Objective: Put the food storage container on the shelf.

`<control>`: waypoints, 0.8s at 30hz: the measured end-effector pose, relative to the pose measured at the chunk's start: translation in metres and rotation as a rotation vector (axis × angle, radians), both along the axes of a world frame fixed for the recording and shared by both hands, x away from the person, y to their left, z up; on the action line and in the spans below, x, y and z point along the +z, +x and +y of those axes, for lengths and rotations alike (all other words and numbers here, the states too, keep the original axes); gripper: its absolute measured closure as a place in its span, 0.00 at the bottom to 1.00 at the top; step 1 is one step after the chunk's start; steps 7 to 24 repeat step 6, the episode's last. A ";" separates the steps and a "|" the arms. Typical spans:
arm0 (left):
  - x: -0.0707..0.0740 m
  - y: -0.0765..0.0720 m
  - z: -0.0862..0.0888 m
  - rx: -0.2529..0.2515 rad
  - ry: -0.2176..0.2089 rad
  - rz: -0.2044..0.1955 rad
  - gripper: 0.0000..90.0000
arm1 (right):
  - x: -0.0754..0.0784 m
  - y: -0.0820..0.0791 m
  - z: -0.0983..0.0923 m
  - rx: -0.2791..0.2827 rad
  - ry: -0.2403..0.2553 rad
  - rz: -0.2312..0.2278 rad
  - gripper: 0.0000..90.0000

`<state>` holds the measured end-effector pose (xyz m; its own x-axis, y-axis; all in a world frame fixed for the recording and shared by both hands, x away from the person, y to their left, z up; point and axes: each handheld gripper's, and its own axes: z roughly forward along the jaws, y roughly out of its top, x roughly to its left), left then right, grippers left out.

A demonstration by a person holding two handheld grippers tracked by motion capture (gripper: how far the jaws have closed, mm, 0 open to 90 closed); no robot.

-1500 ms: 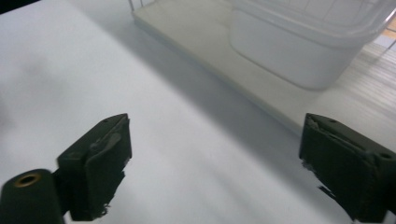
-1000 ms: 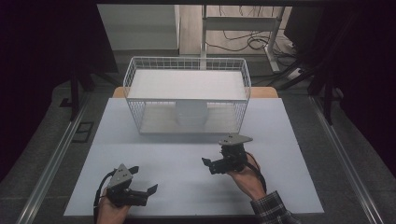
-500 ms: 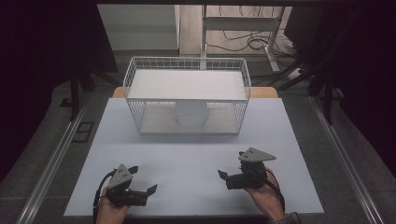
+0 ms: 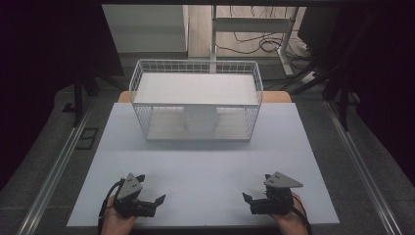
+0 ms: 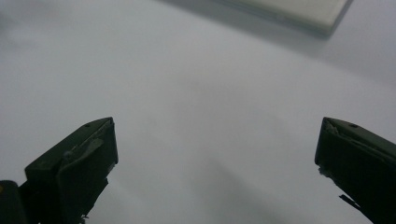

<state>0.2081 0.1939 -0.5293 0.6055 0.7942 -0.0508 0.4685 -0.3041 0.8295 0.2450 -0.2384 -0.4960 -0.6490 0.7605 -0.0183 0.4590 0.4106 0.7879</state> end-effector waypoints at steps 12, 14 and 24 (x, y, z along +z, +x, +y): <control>0.000 0.001 0.001 0.023 -0.004 0.013 0.00 | -0.010 0.002 -0.005 -0.015 -0.023 0.048 0.00; 0.000 0.001 0.001 0.023 -0.004 0.013 0.00 | -0.010 0.002 -0.005 -0.015 -0.023 0.048 0.00; 0.000 0.001 0.001 0.023 -0.004 0.013 0.00 | -0.010 0.002 -0.005 -0.015 -0.023 0.048 0.00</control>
